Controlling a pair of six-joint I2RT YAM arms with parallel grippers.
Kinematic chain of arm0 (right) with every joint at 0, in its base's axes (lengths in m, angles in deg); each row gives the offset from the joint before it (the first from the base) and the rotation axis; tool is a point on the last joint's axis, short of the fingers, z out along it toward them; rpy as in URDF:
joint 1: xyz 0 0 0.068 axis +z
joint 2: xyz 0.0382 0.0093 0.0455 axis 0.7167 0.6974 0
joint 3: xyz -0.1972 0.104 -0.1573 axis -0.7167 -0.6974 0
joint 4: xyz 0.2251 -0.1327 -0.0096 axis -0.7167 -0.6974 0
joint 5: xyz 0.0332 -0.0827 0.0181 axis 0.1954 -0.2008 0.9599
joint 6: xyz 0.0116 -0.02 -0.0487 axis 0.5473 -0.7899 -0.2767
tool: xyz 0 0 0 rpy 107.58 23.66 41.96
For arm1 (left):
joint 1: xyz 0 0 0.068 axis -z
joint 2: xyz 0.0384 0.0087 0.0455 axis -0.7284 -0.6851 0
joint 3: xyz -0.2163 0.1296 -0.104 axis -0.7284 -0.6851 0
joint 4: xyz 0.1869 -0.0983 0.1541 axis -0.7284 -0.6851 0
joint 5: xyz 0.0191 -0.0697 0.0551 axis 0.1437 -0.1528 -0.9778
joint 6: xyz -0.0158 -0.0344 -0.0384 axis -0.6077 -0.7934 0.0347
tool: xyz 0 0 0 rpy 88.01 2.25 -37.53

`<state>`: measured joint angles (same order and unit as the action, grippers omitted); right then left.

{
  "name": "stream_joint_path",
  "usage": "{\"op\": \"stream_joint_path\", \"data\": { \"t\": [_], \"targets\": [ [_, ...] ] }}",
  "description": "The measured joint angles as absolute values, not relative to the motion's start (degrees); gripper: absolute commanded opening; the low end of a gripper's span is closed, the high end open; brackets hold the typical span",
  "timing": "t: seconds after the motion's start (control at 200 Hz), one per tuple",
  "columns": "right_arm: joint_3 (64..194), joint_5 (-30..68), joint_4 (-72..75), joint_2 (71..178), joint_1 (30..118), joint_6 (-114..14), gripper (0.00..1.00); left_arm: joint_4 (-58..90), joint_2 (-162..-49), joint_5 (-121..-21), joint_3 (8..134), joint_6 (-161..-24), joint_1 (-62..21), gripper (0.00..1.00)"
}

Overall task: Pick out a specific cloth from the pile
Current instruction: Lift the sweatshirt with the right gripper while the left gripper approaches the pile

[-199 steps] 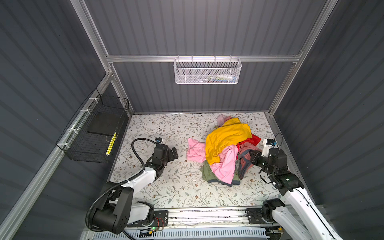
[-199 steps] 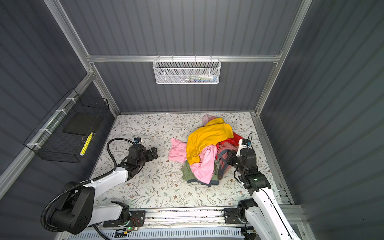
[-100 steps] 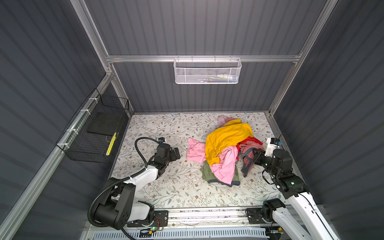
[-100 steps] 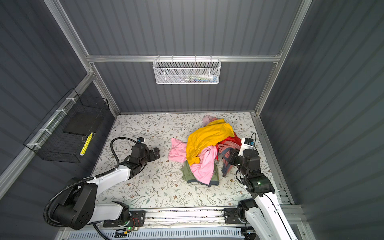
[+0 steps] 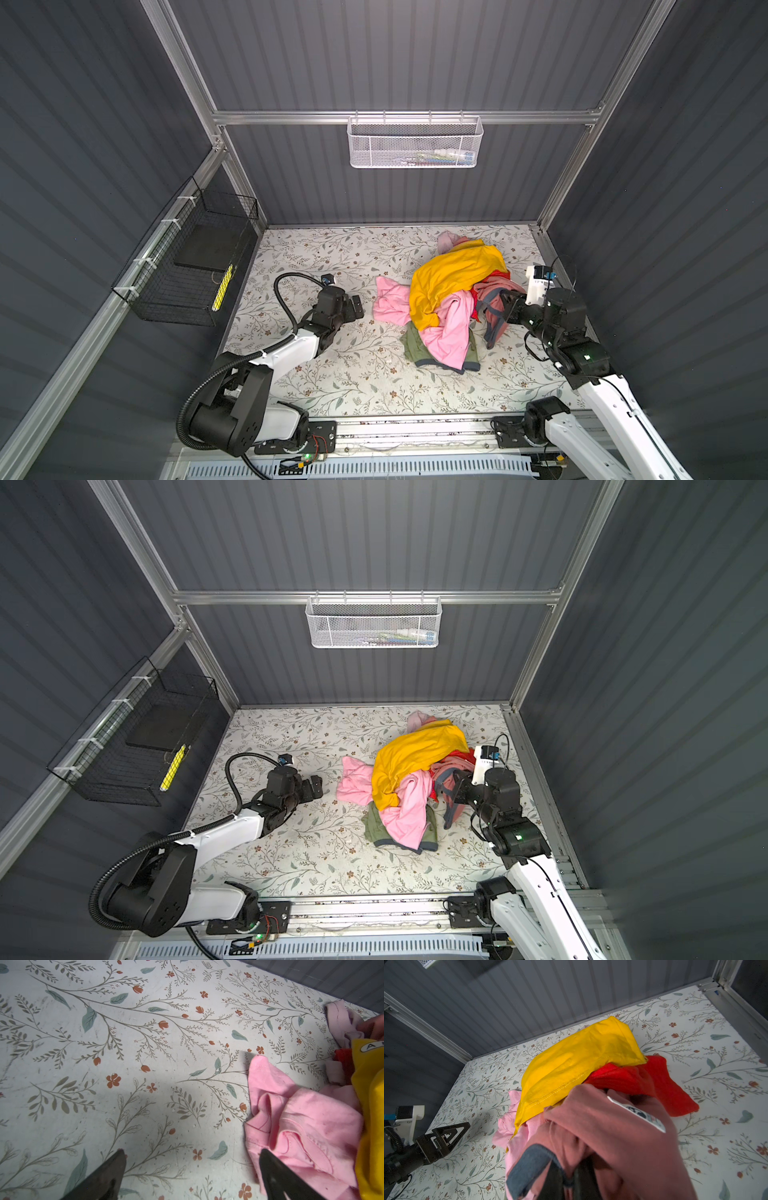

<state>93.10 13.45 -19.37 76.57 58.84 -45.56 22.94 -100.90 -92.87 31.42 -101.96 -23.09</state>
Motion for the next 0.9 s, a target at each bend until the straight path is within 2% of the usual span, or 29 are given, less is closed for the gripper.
{"op": "stream_joint_path", "data": {
  "t": [0.901],
  "targets": [
    [108.2,15.4,-19.6,86.0,60.5,-50.1,0.00,22.5,-109.2,-93.0,37.1,-100.6,-14.7,1.00]
  ]
}}
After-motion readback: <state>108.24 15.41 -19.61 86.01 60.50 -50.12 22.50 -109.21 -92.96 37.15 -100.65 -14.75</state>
